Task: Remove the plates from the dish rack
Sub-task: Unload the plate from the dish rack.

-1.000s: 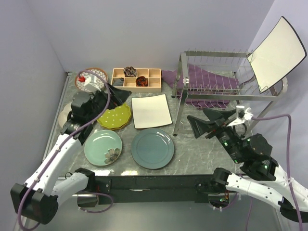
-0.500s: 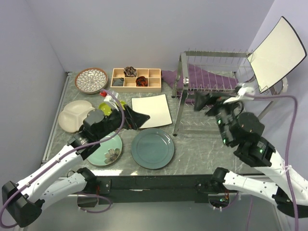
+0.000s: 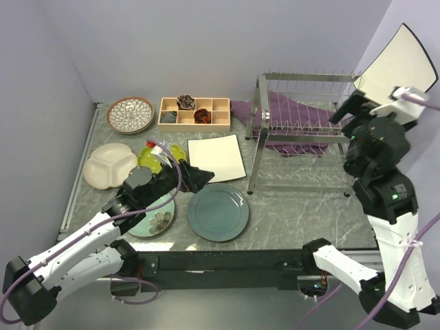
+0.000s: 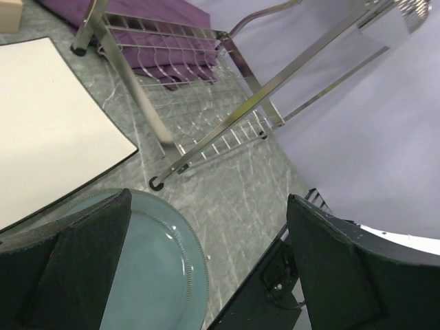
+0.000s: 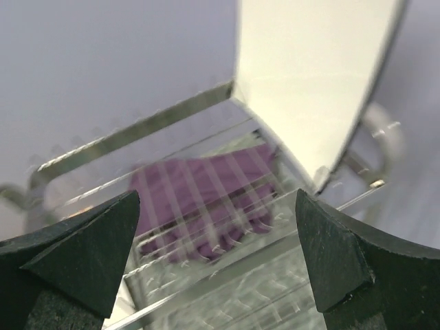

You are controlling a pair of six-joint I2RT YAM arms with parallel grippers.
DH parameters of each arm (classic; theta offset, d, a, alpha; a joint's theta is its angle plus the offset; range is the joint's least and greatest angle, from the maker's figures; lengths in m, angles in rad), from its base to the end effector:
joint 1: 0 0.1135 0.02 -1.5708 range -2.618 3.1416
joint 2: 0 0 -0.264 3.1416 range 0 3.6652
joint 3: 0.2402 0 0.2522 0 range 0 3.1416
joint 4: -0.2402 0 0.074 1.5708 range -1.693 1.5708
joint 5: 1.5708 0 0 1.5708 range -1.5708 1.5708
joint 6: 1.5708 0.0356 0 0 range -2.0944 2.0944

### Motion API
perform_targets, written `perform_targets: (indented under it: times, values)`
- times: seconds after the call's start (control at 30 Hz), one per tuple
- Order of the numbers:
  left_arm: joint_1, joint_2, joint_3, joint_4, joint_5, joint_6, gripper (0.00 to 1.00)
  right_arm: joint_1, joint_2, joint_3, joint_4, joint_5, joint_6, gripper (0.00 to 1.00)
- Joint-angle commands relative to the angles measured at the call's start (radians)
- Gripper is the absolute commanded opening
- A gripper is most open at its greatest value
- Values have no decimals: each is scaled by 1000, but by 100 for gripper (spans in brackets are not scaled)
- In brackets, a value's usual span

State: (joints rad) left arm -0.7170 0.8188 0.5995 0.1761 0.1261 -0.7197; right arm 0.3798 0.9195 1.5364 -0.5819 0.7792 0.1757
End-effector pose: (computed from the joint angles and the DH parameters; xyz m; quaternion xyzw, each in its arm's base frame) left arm 0.1486 -0.1355 0.3069 0.0426 0.7208 -0.4886 0.4898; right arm 0.1247 0.0229 0.5176 0.2064 0.6671 -0.0713 0.7123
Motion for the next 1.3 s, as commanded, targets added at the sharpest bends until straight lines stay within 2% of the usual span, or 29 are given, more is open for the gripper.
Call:
perform_targets:
  times: [0.0, 0.07, 0.17, 0.37, 0.47, 0.57, 0.6, 0.7, 0.83, 0.97, 1.1, 1.17, 1.27]
  values:
    - [-6, -23, -23, 69, -39, 28, 100, -219, 59, 166, -88, -122, -24, 100]
    - [-7, -29, -23, 71, -40, 28, 99, -295, 100, 258, -137, -237, -21, 100]
    - [-7, -43, -33, 72, -46, 26, 100, -418, 163, 335, -203, -331, -25, 100]
    - [-10, -55, -38, 69, -57, 28, 99, -662, 193, 358, -211, -544, -21, 100]
    - [-10, -50, -46, 82, -52, 31, 99, -780, 223, 390, -219, -684, -24, 100]
    - [-10, -32, -46, 86, -39, 31, 99, -919, 271, 438, -210, -903, -18, 100]
    - [-10, -21, -37, 85, -33, 29, 99, -942, 312, 464, -240, -925, -19, 100]
    - [-12, -4, -32, 103, -3, 23, 100, -986, 373, 548, -277, -902, -38, 100]
    - [-12, 19, -27, 122, 12, 23, 100, -1082, 375, 484, -181, -1130, -2, 99]
    - [-13, 31, -29, 99, 7, 23, 100, -1101, 406, 468, -128, -1199, -39, 96]
    - [-30, 7, -49, 91, -34, 45, 99, -1110, 452, 493, -127, -1248, -61, 83]
    - [-30, 0, -49, 82, -52, 51, 99, -1111, 472, 496, -108, -1297, -58, 81]
    - [-32, -9, -52, 89, -43, 52, 99, -1110, 492, 515, -108, -1293, -65, 75]
